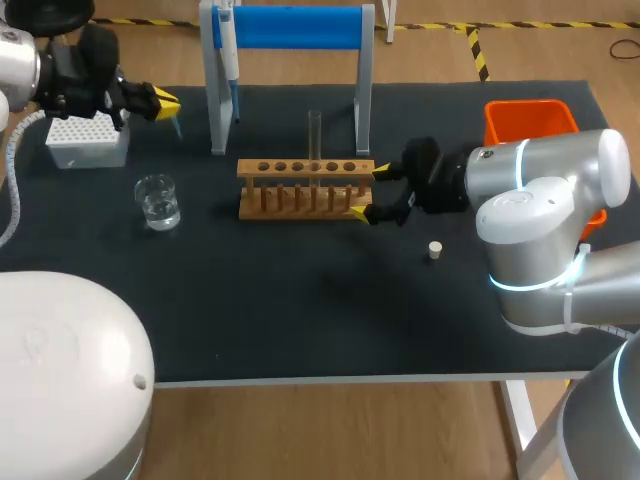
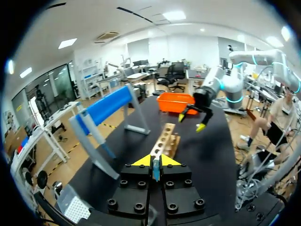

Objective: Invert the test tube, pick up the pipette, mount the tip to pipette, aspirate from beaker and dispense into the tube, eject the tip, return the pipette, and cap with the stopper.

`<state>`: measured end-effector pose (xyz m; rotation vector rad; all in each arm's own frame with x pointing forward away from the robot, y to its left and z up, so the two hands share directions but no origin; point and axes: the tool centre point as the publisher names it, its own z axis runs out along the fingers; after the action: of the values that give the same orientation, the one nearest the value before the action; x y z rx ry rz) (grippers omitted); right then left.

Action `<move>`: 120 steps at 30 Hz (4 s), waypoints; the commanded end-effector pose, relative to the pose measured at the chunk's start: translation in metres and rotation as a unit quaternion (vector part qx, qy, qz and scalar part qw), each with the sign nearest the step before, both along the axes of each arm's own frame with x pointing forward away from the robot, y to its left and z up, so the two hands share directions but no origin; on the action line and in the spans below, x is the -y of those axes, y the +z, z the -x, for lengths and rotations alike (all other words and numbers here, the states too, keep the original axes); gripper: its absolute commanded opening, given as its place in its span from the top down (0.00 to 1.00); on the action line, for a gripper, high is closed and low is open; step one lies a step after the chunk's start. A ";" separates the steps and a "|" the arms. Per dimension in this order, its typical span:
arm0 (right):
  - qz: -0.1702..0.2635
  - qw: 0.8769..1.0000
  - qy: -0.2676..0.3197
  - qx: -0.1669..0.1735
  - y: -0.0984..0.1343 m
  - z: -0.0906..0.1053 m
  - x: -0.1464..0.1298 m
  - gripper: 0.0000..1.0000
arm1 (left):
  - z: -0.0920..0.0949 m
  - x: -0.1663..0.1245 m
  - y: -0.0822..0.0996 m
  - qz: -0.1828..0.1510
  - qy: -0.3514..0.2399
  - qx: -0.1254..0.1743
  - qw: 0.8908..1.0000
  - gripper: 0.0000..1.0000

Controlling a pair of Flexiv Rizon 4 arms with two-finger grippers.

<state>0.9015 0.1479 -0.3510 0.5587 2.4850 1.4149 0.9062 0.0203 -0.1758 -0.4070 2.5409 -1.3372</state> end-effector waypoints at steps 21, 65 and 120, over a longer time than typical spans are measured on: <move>0.000 1.000 0.001 -0.001 0.000 0.000 0.001 0.00 | 0.056 0.166 -0.025 -0.035 -0.117 -0.055 0.991 1.00; -0.135 0.981 0.122 0.072 0.061 0.058 0.024 0.00 | 0.064 0.179 -0.017 -0.041 -0.110 -0.051 0.992 1.00; -0.241 0.936 0.257 -0.003 0.115 0.068 -0.090 0.50 | 0.064 0.179 -0.017 -0.041 -0.110 -0.051 0.992 1.00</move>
<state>0.8307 0.2324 -0.2360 -0.0363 2.3772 2.2484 0.8422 -0.1594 -0.1934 -0.1878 2.7771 -1.3105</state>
